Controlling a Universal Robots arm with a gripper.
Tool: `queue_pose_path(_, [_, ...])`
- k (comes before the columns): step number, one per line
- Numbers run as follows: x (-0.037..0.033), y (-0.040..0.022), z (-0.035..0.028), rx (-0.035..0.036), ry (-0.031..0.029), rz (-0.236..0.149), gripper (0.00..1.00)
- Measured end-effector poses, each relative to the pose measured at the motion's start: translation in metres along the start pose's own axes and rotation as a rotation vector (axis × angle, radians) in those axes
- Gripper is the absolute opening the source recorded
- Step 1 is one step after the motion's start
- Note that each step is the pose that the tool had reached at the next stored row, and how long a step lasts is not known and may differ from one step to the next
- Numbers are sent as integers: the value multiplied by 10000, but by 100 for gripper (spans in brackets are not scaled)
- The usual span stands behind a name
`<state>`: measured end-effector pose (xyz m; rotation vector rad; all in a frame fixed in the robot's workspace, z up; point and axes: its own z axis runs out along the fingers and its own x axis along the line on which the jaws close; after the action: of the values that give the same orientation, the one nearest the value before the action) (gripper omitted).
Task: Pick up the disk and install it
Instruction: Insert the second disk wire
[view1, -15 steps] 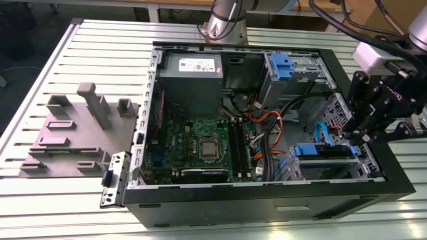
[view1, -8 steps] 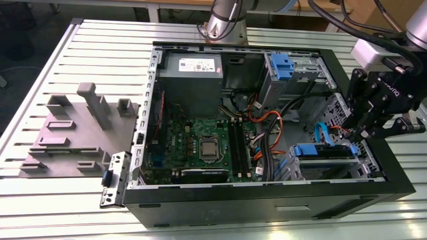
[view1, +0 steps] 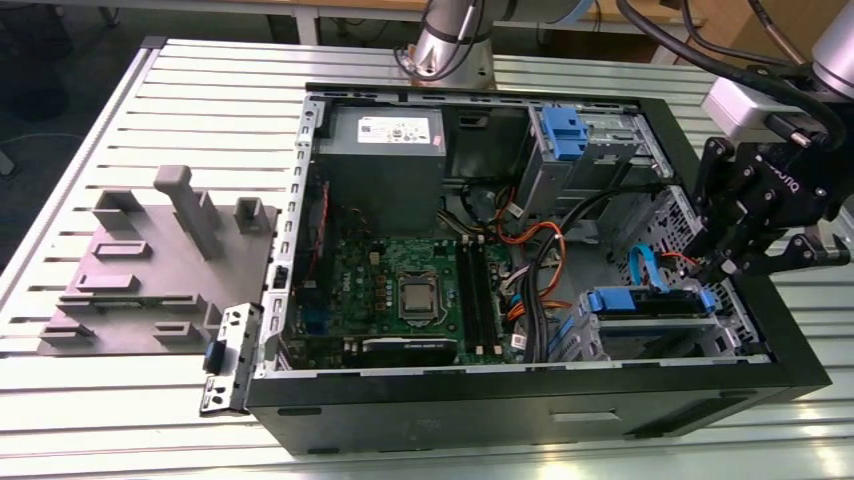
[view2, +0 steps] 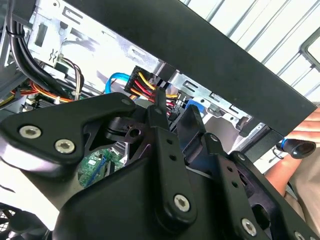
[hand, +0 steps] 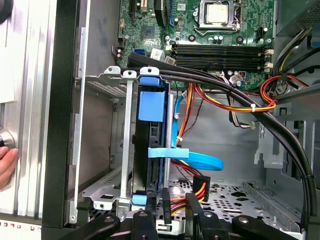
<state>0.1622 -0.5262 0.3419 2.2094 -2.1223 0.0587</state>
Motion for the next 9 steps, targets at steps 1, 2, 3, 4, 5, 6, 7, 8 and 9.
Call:
queue_pose_path(1, [0,0,0,0,0,0,35])
queue_pose_path(2, [0,0,0,0,-1,0,29])
queue_pose_path(3, [0,0,0,-1,0,0,29])
queue_pose_path(4, [0,0,0,-1,0,0,22])
queue_pose_path(5, [0,0,0,-1,-1,0,16])
queue_pose_path(6, [0,0,0,-2,-1,0,16])
queue_pose_path(7, [0,0,0,-2,0,0,16])
queue_pose_path(8, [0,0,0,-2,0,0,16])
queue_pose_path(9, [0,0,0,-2,0,-1,16])
